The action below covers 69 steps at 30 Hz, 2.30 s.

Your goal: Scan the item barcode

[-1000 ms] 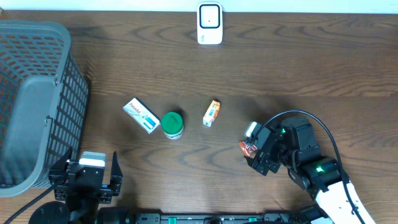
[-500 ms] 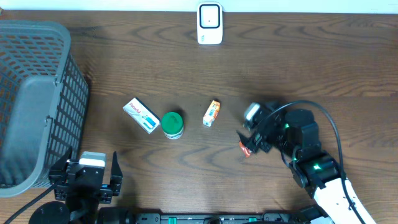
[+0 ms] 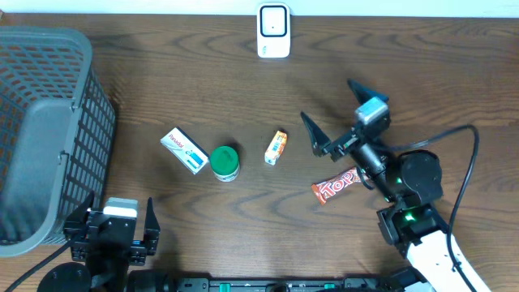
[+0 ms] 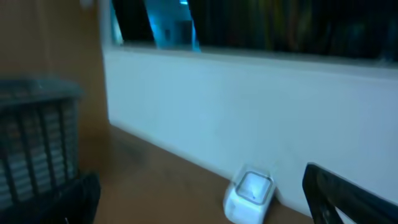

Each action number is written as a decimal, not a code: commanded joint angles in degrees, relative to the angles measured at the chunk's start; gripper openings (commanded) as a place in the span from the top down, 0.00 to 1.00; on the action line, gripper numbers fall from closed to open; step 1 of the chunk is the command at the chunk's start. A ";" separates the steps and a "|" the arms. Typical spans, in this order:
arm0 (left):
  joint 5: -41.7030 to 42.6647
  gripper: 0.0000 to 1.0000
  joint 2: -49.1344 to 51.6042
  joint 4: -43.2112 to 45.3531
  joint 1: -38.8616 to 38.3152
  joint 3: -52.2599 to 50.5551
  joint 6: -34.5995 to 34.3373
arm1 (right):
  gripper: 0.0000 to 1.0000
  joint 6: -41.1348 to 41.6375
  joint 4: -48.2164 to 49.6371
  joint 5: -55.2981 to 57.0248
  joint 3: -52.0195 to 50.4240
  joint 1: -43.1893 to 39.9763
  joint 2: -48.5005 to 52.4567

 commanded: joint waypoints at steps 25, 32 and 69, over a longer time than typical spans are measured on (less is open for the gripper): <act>-0.11 0.14 0.26 0.00 -0.17 -0.02 -0.76 | 0.07 0.39 -58.93 -1.53 0.28 5.57 3.21; -0.09 0.14 0.26 0.00 -0.17 -0.02 -0.76 | 0.01 -4.35 -60.87 14.64 0.28 5.57 3.93; -0.09 0.14 0.26 0.00 -0.17 -0.02 -0.76 | 0.13 75.21 -67.78 6.16 0.31 5.42 7.34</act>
